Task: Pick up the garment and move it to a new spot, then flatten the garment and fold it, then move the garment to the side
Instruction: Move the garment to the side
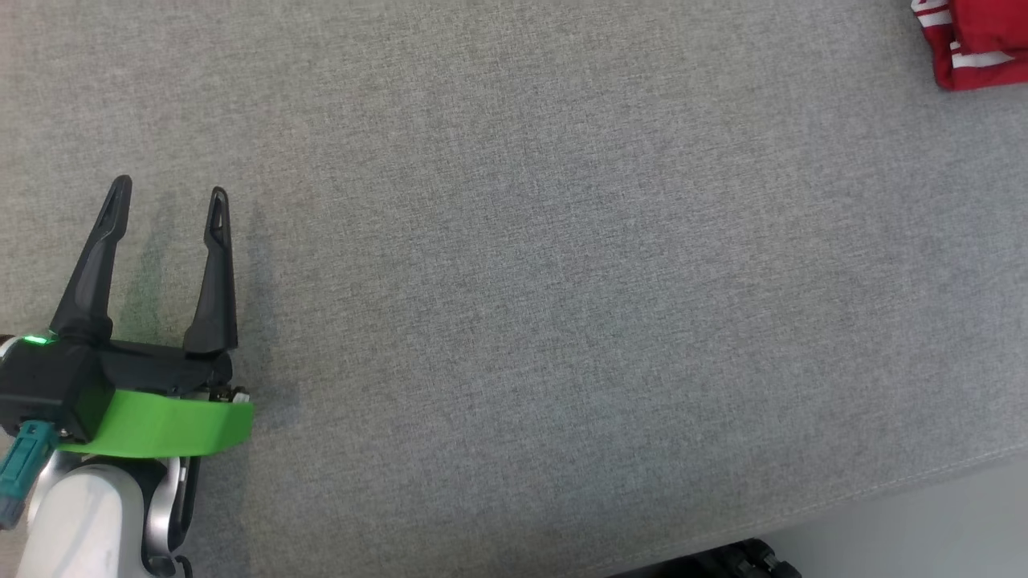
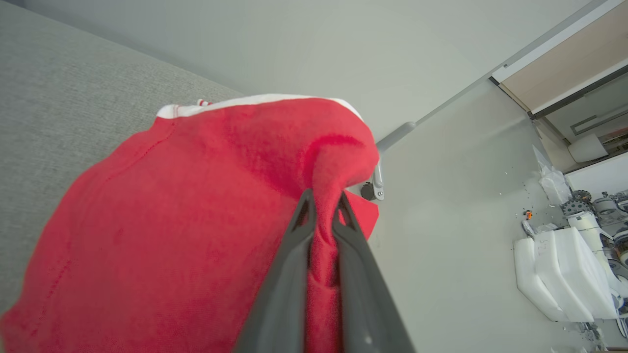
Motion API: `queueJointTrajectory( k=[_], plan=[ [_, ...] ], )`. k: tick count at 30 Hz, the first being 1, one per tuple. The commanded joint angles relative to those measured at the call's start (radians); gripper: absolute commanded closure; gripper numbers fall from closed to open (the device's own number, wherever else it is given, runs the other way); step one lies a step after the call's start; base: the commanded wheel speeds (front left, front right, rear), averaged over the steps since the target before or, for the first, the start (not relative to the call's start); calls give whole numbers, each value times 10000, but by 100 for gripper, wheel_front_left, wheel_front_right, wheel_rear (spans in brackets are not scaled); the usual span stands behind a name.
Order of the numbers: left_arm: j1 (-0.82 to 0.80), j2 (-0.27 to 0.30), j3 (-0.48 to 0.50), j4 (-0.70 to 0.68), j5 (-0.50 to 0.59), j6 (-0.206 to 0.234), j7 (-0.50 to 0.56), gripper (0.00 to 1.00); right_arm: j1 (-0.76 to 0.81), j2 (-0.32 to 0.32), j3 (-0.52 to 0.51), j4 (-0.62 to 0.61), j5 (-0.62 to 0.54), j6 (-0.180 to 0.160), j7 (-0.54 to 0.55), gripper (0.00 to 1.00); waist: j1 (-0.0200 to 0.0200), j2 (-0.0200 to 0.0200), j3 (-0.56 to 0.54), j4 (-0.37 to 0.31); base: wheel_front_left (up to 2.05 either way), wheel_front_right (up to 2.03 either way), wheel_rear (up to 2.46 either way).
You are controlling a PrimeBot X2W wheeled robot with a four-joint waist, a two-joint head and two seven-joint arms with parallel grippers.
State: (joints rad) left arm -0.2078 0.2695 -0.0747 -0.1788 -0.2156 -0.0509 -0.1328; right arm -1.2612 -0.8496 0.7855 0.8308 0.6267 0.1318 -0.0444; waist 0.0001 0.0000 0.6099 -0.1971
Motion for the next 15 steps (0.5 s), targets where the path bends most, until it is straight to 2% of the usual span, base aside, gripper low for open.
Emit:
queueJointTrajectory(
  k=[1,6,7,8,9,15],
  plan=[
    [122,120,44,-172,96,92,57,0,-243,-142,16,156,102,-24,-34,100,-1,0,117,5,0,0,0],
    [269,179,91,-535,83,176,156,0,-570,-29,118,787,105,-24,-96,98,-1,0,234,21,0,0,0],
    [270,176,75,-588,93,203,163,0,-663,4,113,943,71,-24,-179,64,-1,0,262,31,0,0,0],
    [263,169,57,-609,95,219,177,0,-691,32,139,1068,24,-24,-241,10,-1,0,275,41,0,0,0],
    [249,165,40,-623,76,230,190,0,-734,73,146,1287,-12,-24,-303,0,-1,0,285,58,0,0,0],
    [186,157,23,-463,-36,260,82,0,-1194,377,155,2166,-688,-24,-1307,0,-1,0,188,80,0,0,0]
  ],
)
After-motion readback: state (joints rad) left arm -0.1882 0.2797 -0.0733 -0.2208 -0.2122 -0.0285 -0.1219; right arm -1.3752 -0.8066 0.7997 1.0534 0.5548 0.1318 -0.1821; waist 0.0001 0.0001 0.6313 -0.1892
